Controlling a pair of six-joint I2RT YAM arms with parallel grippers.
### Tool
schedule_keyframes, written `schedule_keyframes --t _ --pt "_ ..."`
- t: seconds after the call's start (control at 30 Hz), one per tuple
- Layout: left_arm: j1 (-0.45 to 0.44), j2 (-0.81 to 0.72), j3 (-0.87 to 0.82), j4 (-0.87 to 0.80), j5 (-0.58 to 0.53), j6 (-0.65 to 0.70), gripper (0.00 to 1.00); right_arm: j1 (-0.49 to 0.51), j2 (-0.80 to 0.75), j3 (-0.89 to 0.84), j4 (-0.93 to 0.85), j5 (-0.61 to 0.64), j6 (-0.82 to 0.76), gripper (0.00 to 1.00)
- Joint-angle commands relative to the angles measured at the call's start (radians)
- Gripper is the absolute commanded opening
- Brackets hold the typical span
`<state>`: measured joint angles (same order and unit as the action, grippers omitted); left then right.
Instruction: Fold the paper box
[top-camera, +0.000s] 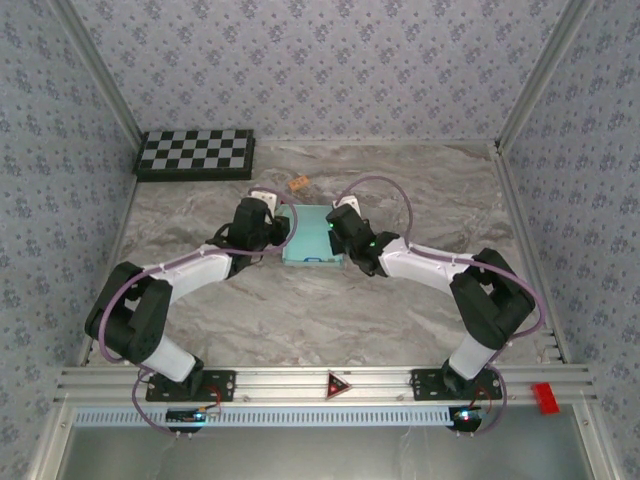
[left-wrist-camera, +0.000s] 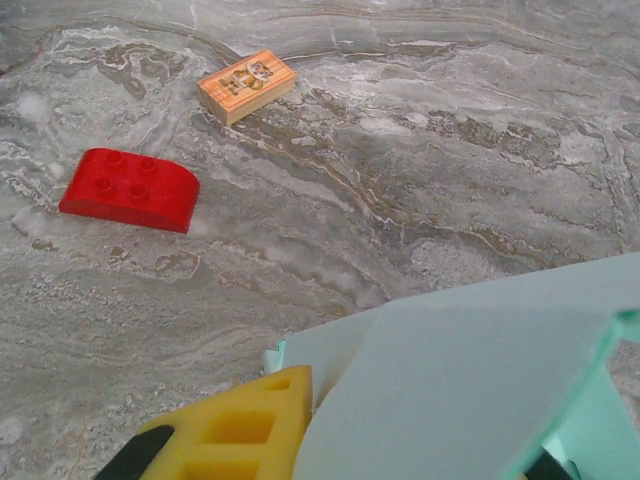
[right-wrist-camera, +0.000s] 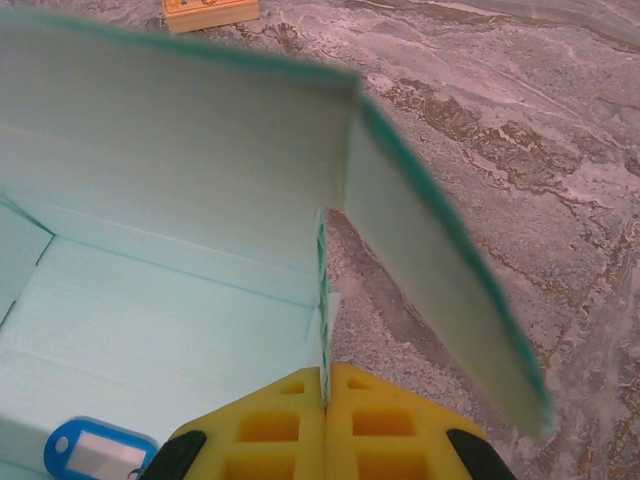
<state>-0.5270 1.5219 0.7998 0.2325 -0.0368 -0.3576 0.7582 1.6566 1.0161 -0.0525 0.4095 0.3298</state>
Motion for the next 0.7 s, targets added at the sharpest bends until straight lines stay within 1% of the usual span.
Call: schedule_keyframes --t 0.0,0.4,0.67 --pt "-0.01 -0.037 -0.003 0.018 -0.043 -0.062 0.17 0.015 -0.02 -0.01 -0.009 0.056 0.039 0.0" --pt "-0.018 -0.031 -0.003 0.009 -0.077 -0.213 0.18 0.041 -0.017 -0.017 0.005 0.101 0.103 0.0" --pt "-0.038 -0.031 -0.014 0.005 -0.107 -0.274 0.18 0.047 -0.015 -0.02 0.001 0.121 0.138 0.0"
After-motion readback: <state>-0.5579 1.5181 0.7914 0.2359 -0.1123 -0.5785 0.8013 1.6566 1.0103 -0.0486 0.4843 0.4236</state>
